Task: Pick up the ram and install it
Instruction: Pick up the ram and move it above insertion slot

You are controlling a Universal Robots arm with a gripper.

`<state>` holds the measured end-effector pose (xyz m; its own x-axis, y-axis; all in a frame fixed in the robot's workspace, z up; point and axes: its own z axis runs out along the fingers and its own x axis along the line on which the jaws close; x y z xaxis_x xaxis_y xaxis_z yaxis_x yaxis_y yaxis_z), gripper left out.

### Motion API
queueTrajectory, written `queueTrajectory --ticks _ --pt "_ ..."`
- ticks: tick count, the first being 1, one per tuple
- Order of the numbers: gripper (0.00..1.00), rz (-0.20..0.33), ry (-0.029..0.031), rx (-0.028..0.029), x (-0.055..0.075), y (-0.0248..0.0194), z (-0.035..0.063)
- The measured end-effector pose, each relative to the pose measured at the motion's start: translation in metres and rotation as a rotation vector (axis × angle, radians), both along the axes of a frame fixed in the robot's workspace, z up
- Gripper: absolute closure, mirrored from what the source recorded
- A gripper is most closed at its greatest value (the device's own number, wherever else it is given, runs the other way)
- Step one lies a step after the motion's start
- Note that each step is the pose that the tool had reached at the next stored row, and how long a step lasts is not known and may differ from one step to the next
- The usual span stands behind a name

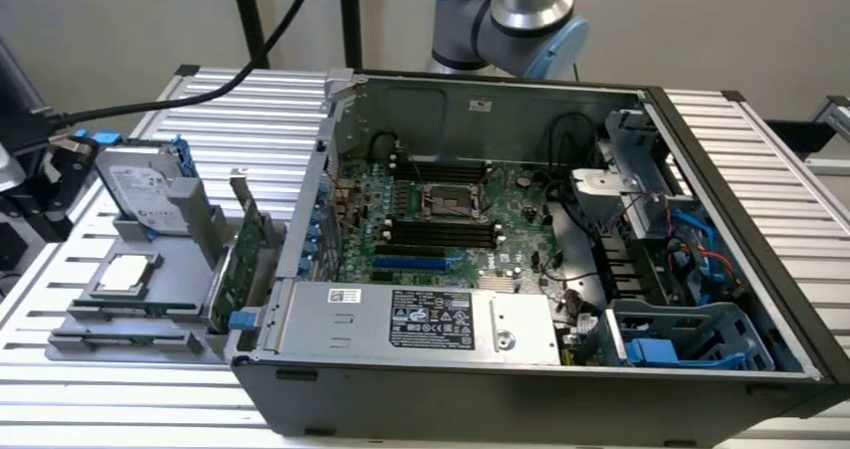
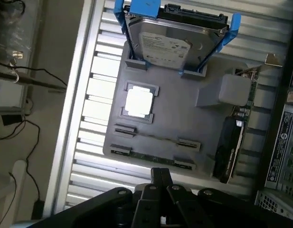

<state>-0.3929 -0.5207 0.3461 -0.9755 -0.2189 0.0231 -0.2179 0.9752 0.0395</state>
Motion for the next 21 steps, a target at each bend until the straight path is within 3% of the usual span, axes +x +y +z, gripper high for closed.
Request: queueTrajectory --ticks 21 --pt "1.0 0.382 -0.0001 0.0 -0.0001 0.0001 -0.0082"
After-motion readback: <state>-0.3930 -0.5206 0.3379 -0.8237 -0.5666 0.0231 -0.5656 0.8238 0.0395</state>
